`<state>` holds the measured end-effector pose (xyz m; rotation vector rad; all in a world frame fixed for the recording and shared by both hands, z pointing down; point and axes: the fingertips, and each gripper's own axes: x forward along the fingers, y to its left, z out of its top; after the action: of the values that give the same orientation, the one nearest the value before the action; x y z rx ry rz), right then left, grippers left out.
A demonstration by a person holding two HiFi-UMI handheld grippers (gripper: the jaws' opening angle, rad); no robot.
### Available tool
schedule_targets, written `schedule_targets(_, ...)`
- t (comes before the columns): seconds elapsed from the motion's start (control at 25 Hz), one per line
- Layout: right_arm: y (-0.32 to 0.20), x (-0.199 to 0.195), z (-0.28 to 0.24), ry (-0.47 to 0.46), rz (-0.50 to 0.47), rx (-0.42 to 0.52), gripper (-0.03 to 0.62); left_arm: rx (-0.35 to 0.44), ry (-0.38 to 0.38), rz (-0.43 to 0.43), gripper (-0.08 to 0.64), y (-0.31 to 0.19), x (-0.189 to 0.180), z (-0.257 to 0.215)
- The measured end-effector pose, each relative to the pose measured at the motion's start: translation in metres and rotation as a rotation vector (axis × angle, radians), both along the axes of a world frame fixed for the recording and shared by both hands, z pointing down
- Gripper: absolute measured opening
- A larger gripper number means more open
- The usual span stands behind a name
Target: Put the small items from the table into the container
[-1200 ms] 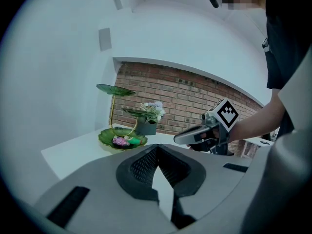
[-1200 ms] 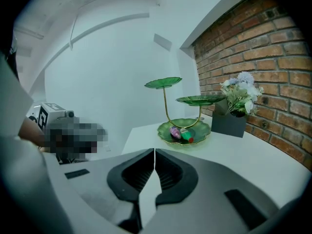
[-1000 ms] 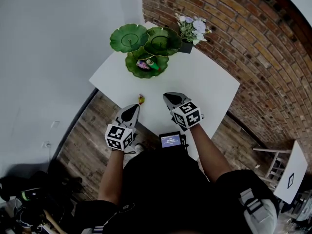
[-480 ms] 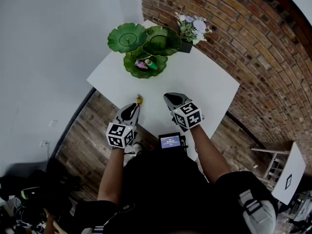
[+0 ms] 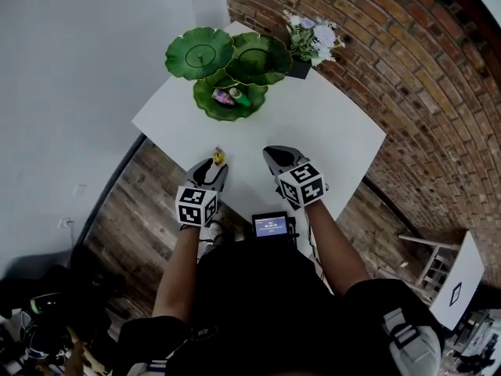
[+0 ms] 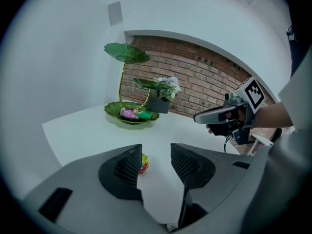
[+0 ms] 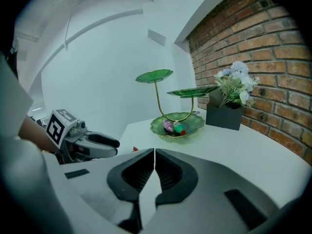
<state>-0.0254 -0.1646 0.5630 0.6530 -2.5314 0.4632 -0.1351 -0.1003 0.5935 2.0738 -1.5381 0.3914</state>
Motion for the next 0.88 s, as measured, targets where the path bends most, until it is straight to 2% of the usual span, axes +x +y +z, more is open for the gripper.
schedule_targets(0.28,-0.004,0.007,0.006,0.002,0.010,-0.019,0.021,-0.092,-0.066,-0.043,0.178,-0.009,-0.005,0.033)
schedule_targets(0.64,-0.012,0.020,0.013,0.018,0.030,-0.030,0.021,-0.147,-0.087,-0.076,0.176,-0.015,-0.009,0.055)
schedule_targets(0.68,-0.012,0.021,0.013,0.018,0.031,-0.030,0.021,-0.150,-0.090,-0.082,0.171,-0.015,-0.010,0.056)
schedule_targets(0.76,-0.012,0.021,0.013,0.017,0.033,-0.031,0.021,-0.149,-0.097,-0.096,0.117,-0.016,-0.012,0.057)
schedule_targets(0.88,-0.013,0.022,0.013,0.018,0.035,-0.031,0.021,-0.151,-0.100,-0.103,0.098,-0.017,-0.013,0.058)
